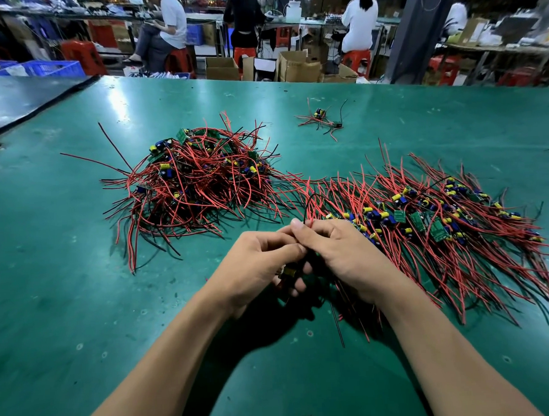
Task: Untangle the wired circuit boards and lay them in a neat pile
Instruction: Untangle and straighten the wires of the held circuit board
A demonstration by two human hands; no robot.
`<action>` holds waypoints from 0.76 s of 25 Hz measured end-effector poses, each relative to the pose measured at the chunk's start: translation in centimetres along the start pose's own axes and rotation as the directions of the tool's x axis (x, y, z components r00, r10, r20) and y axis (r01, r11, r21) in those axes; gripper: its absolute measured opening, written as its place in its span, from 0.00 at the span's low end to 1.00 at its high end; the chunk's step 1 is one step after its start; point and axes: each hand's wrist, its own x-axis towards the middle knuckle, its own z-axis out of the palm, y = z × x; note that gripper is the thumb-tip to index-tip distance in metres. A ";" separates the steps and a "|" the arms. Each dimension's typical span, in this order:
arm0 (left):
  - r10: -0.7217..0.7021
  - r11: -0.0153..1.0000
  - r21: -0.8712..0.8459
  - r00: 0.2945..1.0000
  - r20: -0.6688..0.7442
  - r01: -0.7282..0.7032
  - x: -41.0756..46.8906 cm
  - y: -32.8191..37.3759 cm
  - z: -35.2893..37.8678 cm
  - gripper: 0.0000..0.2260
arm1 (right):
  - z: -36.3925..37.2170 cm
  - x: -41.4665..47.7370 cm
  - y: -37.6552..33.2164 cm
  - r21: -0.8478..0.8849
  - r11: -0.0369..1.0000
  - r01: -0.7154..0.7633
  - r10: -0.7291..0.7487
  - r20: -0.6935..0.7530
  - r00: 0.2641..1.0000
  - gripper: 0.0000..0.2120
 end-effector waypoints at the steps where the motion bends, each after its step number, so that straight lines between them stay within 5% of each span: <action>1: -0.015 1.000 -0.002 1.000 0.013 0.015 -0.1 0.0 -0.1 0.08 | -0.1 0.1 0.1 -0.038 0.999 0.012 -0.013 -0.017 1.000 0.20; 5: -0.057 0.998 0.017 0.993 0.107 0.055 -0.3 0.1 0.1 0.06 | -1.1 0.7 0.2 -0.281 0.950 0.135 -0.205 -0.238 0.949 0.14; 10: -0.043 0.999 0.001 0.993 0.114 0.044 -0.2 0.2 0.3 0.07 | -1.3 0.8 -0.5 0.124 0.982 0.145 -0.090 -0.367 0.926 0.22; 14: 0.022 0.986 0.166 1.000 0.002 -0.022 0.2 -0.1 -0.3 0.05 | -1.1 0.6 -1.4 0.575 0.818 -0.011 0.133 -0.172 0.976 0.26; 19: 0.051 0.972 0.232 0.998 -0.024 -0.044 0.6 -0.6 -0.4 0.06 | -1.7 0.2 -1.9 0.658 0.744 -0.115 0.157 -0.006 0.988 0.18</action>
